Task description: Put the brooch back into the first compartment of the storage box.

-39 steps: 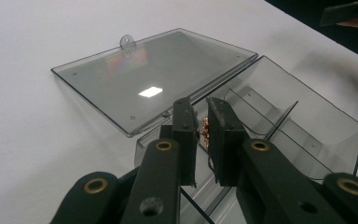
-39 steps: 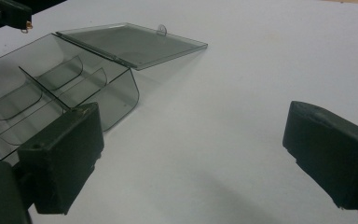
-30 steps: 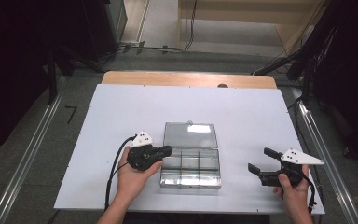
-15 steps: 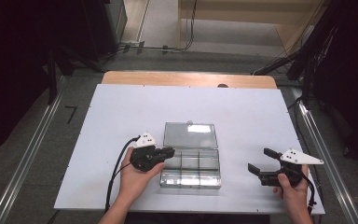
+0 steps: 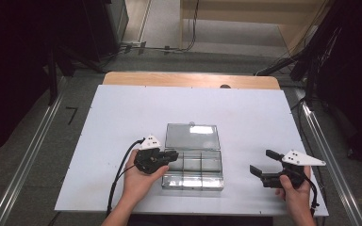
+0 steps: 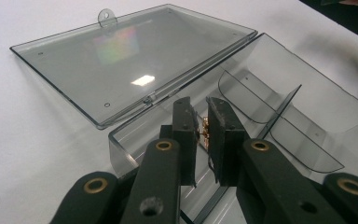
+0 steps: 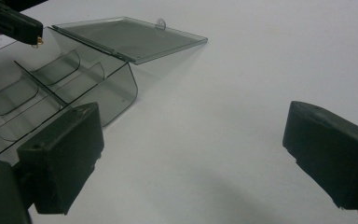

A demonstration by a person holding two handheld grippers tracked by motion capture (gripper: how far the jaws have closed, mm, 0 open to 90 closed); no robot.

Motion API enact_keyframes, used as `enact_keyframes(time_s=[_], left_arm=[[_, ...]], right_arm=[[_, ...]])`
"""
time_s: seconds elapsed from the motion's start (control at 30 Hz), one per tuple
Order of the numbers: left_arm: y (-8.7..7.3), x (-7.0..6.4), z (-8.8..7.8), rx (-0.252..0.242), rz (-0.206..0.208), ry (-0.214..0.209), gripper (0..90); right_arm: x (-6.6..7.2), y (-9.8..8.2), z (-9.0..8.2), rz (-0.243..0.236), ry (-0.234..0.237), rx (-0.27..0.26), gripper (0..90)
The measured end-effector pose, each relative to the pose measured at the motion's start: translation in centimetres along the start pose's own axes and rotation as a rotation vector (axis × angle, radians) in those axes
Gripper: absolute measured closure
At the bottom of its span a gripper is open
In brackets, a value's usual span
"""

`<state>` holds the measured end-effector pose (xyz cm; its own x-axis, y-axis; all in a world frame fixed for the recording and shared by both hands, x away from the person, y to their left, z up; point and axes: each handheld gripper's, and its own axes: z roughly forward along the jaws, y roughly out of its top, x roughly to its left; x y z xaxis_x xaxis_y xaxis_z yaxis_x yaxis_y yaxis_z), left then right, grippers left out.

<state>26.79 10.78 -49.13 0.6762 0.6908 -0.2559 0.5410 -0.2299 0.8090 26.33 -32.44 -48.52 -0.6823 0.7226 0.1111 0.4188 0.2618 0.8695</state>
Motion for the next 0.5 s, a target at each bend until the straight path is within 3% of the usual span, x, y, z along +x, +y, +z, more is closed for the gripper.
enact_keyframes(time_s=[0.5], left_arm=[[-0.44,-0.09,0.65,0.024,0.000,0.009,81.1]], right_arm=[[0.06,-0.03,0.12,-0.002,0.005,0.004,3.5]])
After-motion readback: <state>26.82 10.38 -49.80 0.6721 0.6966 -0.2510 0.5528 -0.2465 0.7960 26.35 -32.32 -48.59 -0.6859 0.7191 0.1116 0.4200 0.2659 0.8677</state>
